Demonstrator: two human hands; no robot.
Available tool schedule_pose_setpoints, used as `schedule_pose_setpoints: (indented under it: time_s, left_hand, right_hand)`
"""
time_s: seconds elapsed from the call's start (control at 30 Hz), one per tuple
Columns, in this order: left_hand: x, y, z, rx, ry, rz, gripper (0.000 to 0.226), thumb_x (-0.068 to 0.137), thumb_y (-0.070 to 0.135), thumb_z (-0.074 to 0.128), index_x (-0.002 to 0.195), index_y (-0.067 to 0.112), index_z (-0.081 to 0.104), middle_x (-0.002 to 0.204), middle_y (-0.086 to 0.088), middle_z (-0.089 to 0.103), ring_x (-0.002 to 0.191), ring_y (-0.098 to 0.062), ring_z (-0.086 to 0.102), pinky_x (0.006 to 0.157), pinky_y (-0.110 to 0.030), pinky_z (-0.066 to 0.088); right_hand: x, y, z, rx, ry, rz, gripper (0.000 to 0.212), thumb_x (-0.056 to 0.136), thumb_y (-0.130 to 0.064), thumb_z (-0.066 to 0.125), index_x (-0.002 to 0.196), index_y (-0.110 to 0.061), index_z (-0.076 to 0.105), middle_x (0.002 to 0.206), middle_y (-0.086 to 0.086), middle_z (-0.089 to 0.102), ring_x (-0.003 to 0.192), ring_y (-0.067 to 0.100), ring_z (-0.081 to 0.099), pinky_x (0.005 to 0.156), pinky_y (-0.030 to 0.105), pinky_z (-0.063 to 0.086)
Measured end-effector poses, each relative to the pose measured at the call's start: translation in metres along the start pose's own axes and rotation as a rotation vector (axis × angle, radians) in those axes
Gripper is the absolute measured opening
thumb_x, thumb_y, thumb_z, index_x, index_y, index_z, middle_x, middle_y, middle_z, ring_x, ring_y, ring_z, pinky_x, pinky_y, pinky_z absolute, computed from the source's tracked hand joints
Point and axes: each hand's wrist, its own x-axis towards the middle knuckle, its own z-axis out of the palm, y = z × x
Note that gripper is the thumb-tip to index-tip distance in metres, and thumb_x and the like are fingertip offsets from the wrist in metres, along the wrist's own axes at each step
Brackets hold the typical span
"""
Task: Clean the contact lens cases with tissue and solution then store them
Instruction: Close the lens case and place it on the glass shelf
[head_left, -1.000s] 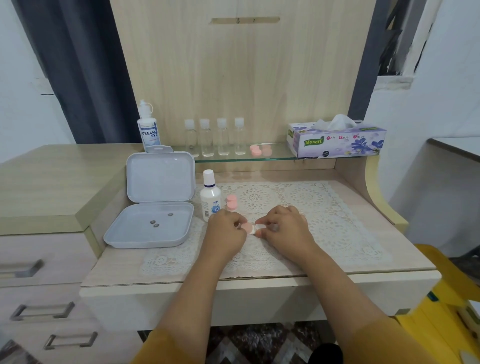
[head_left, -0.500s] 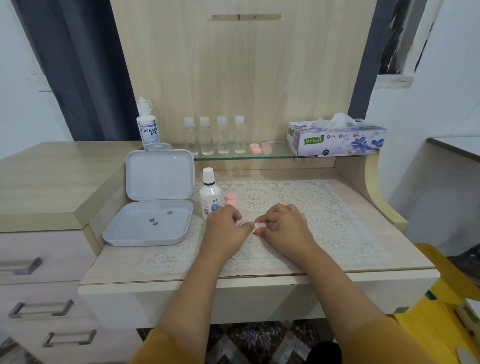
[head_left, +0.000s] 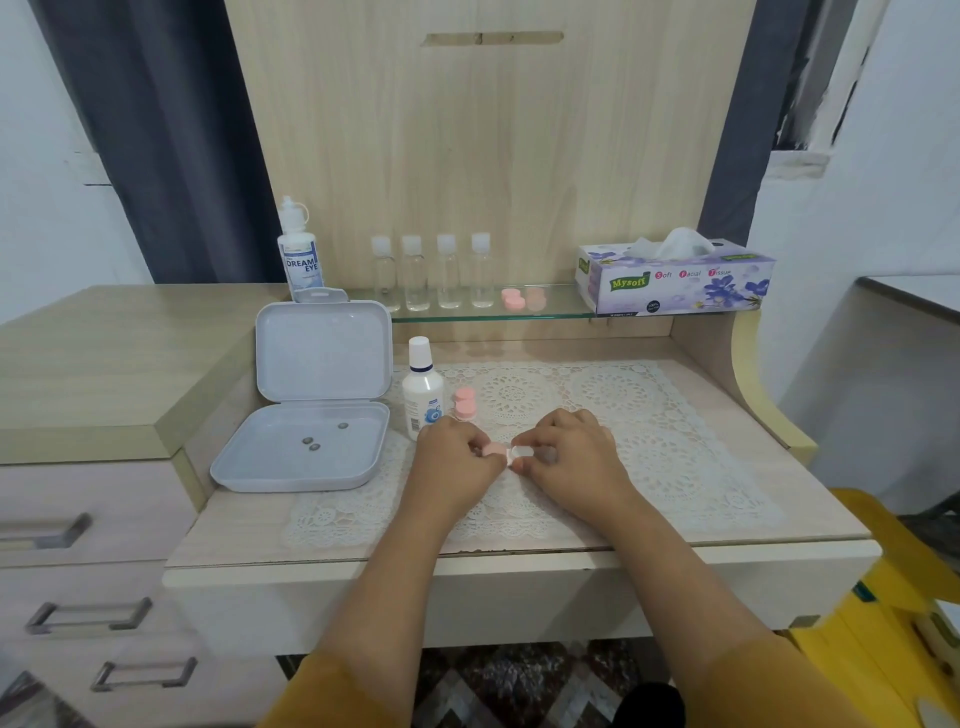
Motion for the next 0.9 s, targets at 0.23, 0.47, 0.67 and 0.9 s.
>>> schedule_pose_setpoints:
  time_s: [0.23,0.47,0.67,0.9]
  left_hand:
    - [-0.001,-0.002,0.004,-0.018,0.033,-0.046,0.03,0.075,0.033,0.075,0.069,0.011,0.054,0.075,-0.001,0.053,0.075,-0.018,0.05,0.059,-0.027,0.037]
    - [0.004,-0.009,0.005,-0.091,0.035,-0.056,0.02,0.085,0.034,0.067,0.084,0.014,0.064,0.082,0.0,0.061,0.077,-0.013,0.056,0.064,-0.022,0.039]
    - [0.004,-0.005,0.003,-0.148,0.003,-0.101,0.021,0.093,0.031,0.058,0.09,0.012,0.067,0.078,0.002,0.062,0.072,-0.009,0.054,0.06,-0.019,0.036]
    - [0.009,0.0,-0.003,-0.207,-0.065,-0.176,0.016,0.095,0.027,0.057,0.101,0.015,0.064,0.09,0.002,0.062,0.084,-0.014,0.057,0.071,-0.023,0.044]
  right_hand:
    - [0.0,-0.001,-0.001,0.006,-0.008,0.013,0.029,0.087,-0.049,0.06,0.112,-0.036,0.069,0.1,-0.019,0.049,0.11,0.008,0.037,0.087,0.024,0.02]
    - [-0.001,-0.002,-0.002,0.027,0.003,0.029,0.03,0.085,-0.038,0.062,0.114,-0.034,0.069,0.098,-0.018,0.048,0.108,0.008,0.037,0.086,0.024,0.021]
    - [-0.003,-0.002,-0.004,0.133,-0.002,0.04,0.041,0.085,-0.027,0.054,0.125,-0.03,0.063,0.104,-0.015,0.058,0.108,0.009,0.039,0.098,0.029,0.031]
    - [-0.005,0.0,-0.006,0.404,0.137,0.262,0.044,0.091,-0.008,0.041,0.128,-0.026,0.058,0.106,-0.001,0.061,0.112,0.009,0.044,0.097,0.032,0.041]
